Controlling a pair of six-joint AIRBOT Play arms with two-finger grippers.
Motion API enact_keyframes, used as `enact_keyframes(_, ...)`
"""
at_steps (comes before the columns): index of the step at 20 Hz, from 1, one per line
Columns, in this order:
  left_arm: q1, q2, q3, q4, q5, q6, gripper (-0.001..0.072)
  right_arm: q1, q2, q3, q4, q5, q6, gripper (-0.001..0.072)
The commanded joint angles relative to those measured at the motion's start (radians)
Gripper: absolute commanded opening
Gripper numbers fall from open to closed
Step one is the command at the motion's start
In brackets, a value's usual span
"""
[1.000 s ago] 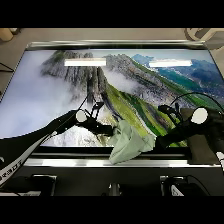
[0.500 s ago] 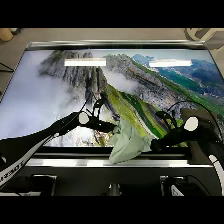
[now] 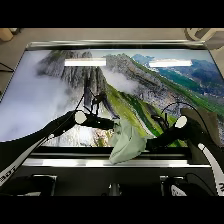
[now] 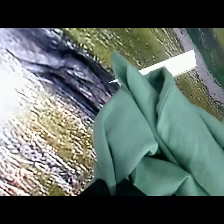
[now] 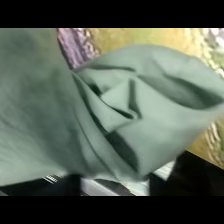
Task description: Fold the shirts.
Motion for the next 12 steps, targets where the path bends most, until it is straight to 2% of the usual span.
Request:
enact_keyframes(1,0.0,0.017,0.001,0.0,0.014,0.0,0.0029,0.0,-0.042,0.001,0.098,0.005,-0.046,0.0021)
enact_keyframes(4,0.016,0.075,0.022,0.04,0.034,0.013,0.0028,0.0,0.003,0.087,0.068,0.034,-0.12,0.002)
enact_keyframes(7,0.058,0.234,0.141,0.263,0.015,0.011,0.0027,0.0,0.138,0.37,-0.068,0.066,-0.14,0.0019)
enact_keyframes(10,0.114,0.433,0.333,0.41,0.007,0.011,0.0026,0.0,0.295,0.766,-0.166,-0.039,-0.154,0.002)
enact_keyframes(12,0.147,0.579,0.431,0.499,-0.006,-0.039,0.0027,0.0,0.395,0.974,-0.196,-0.121,-0.148,0.002)
